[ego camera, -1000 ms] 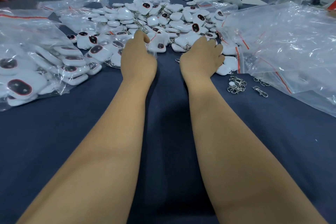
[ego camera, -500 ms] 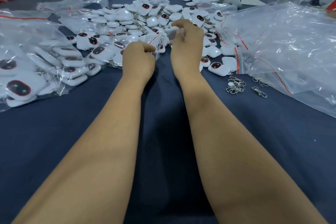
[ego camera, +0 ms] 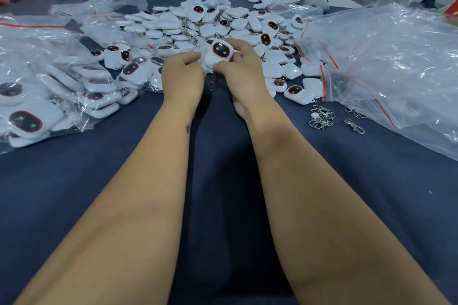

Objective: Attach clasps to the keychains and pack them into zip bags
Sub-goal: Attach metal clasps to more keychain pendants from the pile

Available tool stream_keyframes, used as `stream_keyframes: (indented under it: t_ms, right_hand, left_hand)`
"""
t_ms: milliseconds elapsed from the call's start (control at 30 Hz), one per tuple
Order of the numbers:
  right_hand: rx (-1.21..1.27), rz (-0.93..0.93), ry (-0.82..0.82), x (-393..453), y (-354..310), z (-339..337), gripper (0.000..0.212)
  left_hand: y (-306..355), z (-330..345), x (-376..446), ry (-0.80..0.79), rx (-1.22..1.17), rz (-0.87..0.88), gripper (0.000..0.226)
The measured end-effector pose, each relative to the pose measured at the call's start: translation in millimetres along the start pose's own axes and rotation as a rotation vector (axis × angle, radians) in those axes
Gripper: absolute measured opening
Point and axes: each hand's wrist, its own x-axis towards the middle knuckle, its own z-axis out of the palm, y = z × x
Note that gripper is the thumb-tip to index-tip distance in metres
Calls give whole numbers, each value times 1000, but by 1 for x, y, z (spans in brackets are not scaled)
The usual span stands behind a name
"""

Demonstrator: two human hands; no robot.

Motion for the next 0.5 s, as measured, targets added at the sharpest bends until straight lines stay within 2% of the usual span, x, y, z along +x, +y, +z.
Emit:
stream_keyframes:
  t_ms: [67,267,500]
  right_hand:
    - [2,2,-69,0,0,1,46]
    - [-39,19,-84,2,3,-2,53]
    - [-58,37,-59,6,6,-3,56]
  left_hand:
    - [3,0,-3,-37,-39,-40,35]
    - [7,2,-5,-20,-31,-81,11]
    - [8,1,-6,-63,-65,-86,17]
